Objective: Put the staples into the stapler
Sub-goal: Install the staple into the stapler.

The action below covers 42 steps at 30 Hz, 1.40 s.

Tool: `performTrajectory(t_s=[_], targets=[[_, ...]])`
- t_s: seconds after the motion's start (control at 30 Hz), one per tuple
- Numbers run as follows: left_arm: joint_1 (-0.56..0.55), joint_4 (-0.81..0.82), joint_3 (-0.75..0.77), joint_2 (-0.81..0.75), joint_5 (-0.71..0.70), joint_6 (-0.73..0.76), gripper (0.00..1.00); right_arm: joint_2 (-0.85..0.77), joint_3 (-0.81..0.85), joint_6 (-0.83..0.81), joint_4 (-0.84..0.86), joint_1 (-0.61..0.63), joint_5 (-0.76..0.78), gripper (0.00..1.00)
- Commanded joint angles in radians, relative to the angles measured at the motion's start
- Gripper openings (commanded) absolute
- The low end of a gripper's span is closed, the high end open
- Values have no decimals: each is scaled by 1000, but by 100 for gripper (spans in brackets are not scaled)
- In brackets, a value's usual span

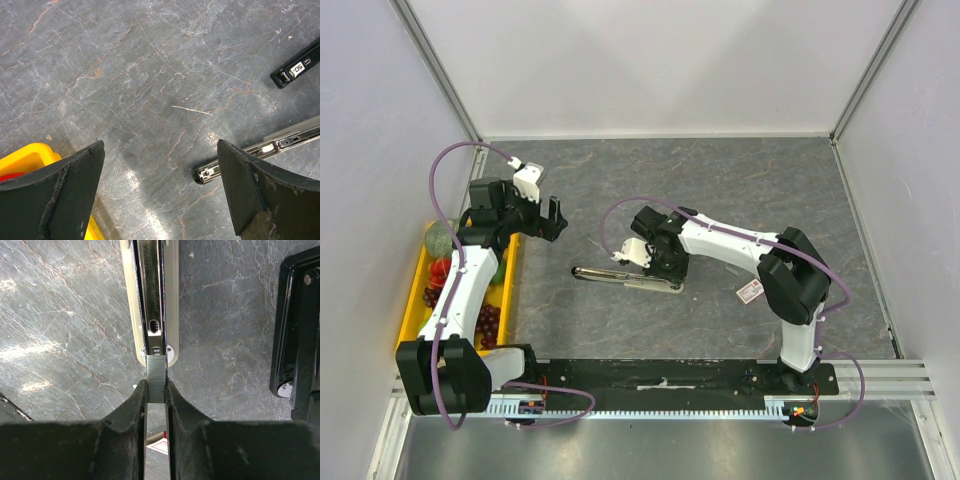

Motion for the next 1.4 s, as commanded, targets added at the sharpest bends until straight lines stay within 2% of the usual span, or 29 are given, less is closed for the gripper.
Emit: performTrajectory(t_s=[0.0,0.33,0.77,1.37], targets=[[7,35,-5,4,34,-29,99,16,53,-16,-3,6,4,18],[9,35,-5,4,37,-29,99,38,69,-22,-4,12,10,19],[12,35,-4,4,40,-32,99,32,71,-24,-4,14,6,33],[15,35,-5,4,42,-33,99,-4,68,-27,-3,14,36,44]])
